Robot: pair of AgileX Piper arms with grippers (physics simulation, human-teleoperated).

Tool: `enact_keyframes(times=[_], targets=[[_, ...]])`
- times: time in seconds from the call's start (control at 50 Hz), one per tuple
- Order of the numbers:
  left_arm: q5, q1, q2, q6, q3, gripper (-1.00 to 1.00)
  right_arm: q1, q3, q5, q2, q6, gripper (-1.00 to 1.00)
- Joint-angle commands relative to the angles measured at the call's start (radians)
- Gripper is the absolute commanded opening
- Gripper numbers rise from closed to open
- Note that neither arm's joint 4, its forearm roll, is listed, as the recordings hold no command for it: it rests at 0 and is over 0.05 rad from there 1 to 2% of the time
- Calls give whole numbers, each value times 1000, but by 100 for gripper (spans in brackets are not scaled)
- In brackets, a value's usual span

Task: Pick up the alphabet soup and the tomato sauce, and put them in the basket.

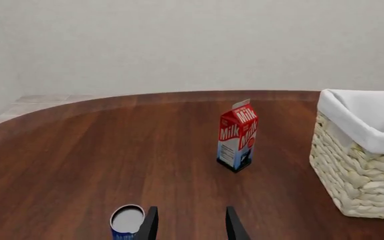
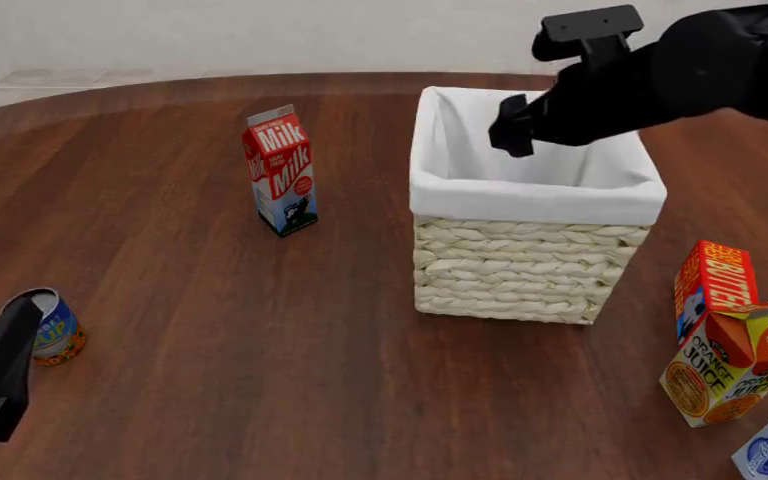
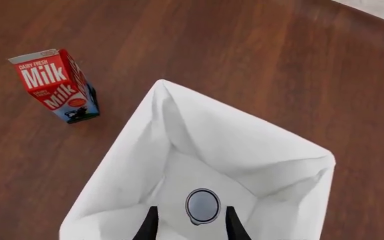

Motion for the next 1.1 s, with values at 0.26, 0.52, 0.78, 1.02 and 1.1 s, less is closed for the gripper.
enact_keyframes(times=[0.26,0.52,0.78,1.02,1.1], targets=[[-68,-1,68,1,0,100,35,-21,29,-89,9,100],[-53,-5,49,9,1,100,66,-4,18,-187,27,100],[-7,-14,6,21,1,100,100,-31,33,-309,30,100],[-92,-12,91,27,1,100,88,-11,1,-456,79,100],[-120,-12,119,30,1,100,84,14,-28,-506,100,100]])
